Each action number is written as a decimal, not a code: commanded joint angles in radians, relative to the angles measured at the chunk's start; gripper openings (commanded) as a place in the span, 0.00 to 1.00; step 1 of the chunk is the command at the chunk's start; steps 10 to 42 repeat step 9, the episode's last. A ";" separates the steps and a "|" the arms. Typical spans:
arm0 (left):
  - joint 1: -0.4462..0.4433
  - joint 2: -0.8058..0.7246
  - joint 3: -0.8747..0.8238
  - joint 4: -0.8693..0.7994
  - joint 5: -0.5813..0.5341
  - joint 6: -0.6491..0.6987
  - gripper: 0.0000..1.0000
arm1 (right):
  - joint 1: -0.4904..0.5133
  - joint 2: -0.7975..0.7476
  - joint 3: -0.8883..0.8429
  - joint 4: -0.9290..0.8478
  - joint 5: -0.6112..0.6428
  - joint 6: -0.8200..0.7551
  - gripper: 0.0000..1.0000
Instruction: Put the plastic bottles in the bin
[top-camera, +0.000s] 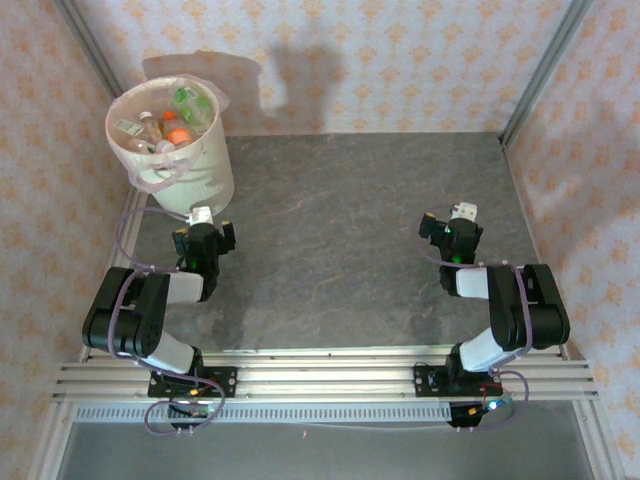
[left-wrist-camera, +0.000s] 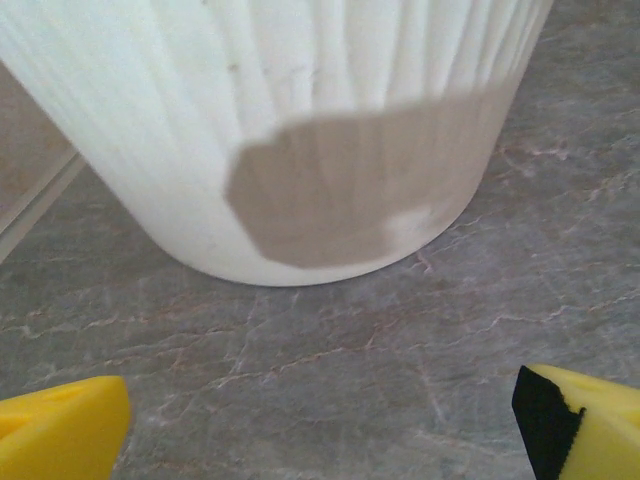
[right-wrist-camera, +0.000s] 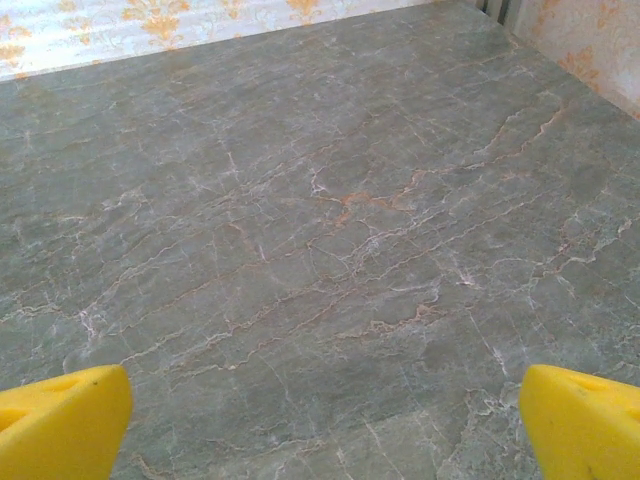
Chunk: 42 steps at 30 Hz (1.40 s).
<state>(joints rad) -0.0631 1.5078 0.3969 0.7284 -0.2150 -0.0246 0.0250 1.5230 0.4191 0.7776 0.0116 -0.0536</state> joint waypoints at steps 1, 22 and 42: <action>0.006 -0.007 0.021 0.036 0.039 0.018 1.00 | -0.005 -0.001 0.000 0.000 0.019 0.010 0.99; 0.006 -0.011 0.024 0.025 0.039 0.016 1.00 | -0.004 -0.002 0.000 -0.002 0.016 0.009 0.99; 0.006 -0.011 0.024 0.025 0.039 0.016 1.00 | -0.004 -0.002 0.000 -0.002 0.016 0.009 0.99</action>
